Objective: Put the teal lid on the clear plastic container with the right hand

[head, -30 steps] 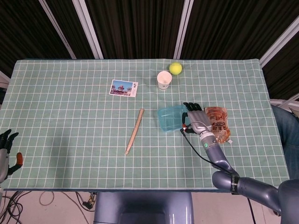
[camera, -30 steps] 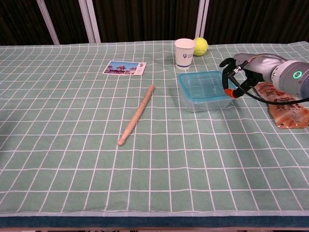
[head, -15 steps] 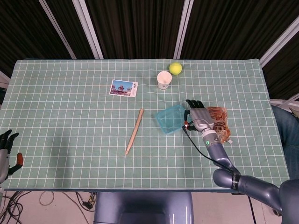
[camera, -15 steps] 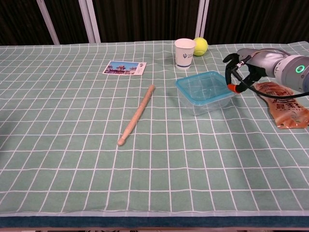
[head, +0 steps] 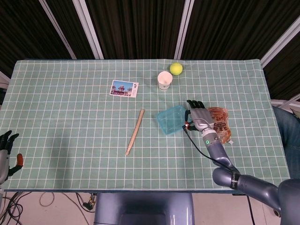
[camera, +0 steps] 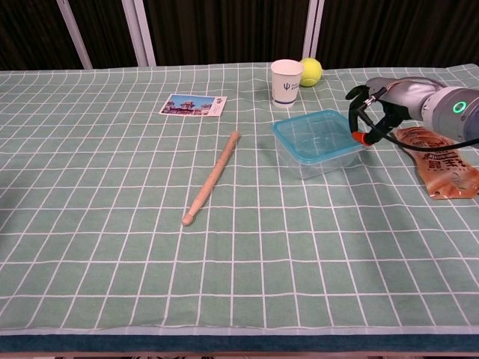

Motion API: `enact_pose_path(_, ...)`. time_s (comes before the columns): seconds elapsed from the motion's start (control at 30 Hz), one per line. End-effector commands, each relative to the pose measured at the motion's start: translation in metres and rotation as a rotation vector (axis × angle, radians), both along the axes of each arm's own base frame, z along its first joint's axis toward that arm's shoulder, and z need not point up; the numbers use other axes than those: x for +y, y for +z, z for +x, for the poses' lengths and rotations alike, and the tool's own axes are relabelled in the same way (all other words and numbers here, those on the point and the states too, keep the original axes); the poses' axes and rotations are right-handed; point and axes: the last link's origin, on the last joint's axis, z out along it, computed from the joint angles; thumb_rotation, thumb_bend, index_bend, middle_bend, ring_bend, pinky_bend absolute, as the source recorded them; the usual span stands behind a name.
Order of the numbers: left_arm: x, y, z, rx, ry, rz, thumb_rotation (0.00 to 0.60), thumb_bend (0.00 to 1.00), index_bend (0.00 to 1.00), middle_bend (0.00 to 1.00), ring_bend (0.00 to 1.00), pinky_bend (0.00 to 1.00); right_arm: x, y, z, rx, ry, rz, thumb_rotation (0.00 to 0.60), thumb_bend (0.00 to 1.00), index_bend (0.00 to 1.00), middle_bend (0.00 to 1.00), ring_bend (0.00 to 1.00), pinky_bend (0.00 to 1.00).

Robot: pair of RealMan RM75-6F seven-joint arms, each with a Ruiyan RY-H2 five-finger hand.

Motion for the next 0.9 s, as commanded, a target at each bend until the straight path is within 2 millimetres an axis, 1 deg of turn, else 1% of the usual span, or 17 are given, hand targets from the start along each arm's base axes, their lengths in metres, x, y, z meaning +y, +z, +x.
enact_pose_path(0.03, 0.0, 0.0, 0.0, 0.0, 0.0, 0.0, 0.6, 0.57, 0.11, 0.0, 0.0, 0.0, 0.0015, -0.0024, 0.0002, 0.004, 0.003, 0.006, 0.6, 0.47, 0.69, 0.09, 0.0, 0.0)
enact_pose_path(0.33, 0.0003, 0.001, -0.0001, -0.002, 0.0, 0.004, 0.6, 0.57, 0.11, 0.0, 0.0, 0.0, -0.0001, -0.0092, 0.0002, 0.007, -0.004, 0.007, 0.6, 0.47, 0.69, 0.09, 0.0, 0.0)
enact_pose_path(0.9, 0.0002, 0.0013, -0.0004, -0.003, 0.003, 0.004, 0.6, 0.57, 0.12, 0.0, 0.0, 0.0, -0.008, -0.009, -0.0072, -0.01, -0.029, 0.001, 0.6, 0.47, 0.69, 0.09, 0.0, 0.0)
